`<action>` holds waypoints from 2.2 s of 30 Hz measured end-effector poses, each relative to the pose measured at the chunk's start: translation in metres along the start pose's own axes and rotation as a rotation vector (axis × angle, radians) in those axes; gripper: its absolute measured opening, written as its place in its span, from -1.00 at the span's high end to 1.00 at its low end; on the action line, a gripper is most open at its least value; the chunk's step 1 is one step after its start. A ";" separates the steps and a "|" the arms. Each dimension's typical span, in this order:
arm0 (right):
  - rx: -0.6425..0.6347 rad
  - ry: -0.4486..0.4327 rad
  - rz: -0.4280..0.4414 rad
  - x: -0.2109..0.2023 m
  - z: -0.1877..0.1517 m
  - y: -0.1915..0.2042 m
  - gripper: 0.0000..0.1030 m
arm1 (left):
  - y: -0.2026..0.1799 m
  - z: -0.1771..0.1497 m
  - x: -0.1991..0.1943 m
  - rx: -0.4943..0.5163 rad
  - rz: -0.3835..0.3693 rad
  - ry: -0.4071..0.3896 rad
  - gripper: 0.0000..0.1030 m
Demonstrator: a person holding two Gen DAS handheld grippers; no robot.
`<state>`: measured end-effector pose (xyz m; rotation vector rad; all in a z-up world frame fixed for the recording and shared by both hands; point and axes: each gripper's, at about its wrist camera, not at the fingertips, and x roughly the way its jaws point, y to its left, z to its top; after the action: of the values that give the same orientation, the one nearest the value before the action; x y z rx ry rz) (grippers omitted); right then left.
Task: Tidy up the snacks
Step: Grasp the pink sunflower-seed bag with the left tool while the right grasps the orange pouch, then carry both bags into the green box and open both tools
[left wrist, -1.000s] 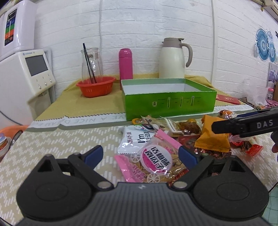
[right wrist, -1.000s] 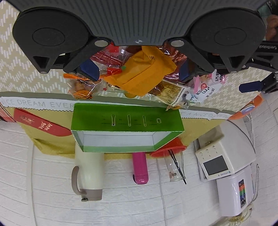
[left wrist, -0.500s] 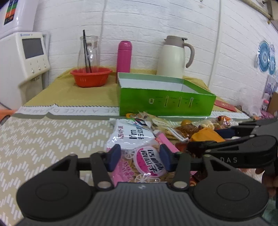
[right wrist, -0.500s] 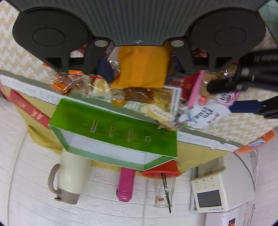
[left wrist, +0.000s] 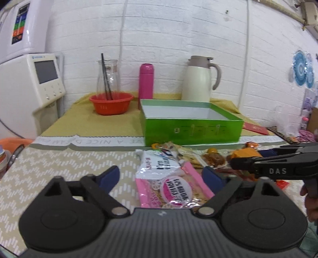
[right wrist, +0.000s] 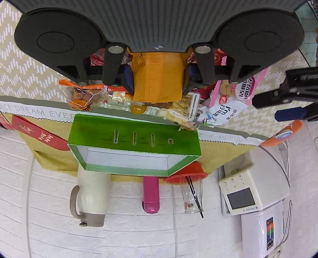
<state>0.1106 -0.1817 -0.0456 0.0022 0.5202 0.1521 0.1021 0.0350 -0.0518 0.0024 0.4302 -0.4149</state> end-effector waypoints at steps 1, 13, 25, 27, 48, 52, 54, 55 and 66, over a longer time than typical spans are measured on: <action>0.012 -0.004 0.006 -0.002 0.000 -0.001 -0.59 | -0.001 -0.001 -0.001 0.028 -0.054 -0.015 -0.99; 0.074 -0.062 0.012 -0.021 -0.002 -0.015 -0.59 | -0.013 -0.014 0.041 0.642 -0.284 0.128 -0.97; 0.082 -0.034 0.006 -0.012 -0.007 -0.012 -0.58 | 0.009 -0.010 0.064 0.501 -0.434 0.215 -0.38; 0.079 -0.032 0.008 -0.013 -0.008 -0.010 -0.58 | 0.009 -0.010 0.059 0.494 -0.427 0.202 -0.10; 0.015 -0.123 -0.019 -0.064 0.000 0.013 -0.54 | -0.025 0.019 0.012 0.045 0.136 0.109 0.04; -0.006 -0.151 -0.033 -0.075 0.008 0.013 -0.54 | -0.028 0.028 0.007 0.043 0.162 0.094 0.04; 0.002 -0.161 -0.038 -0.079 0.012 0.009 -0.54 | -0.029 0.033 0.003 0.043 0.168 0.081 0.04; 0.008 -0.163 -0.039 -0.081 0.013 0.007 -0.54 | -0.029 0.035 0.001 0.045 0.172 0.074 0.04; 0.043 -0.057 -0.011 -0.053 0.006 -0.002 -0.53 | -0.030 0.045 0.008 0.033 0.148 0.077 0.03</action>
<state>0.0683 -0.1911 -0.0137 0.0454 0.4662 0.1301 0.1149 0.0000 -0.0116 0.0822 0.4951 -0.2772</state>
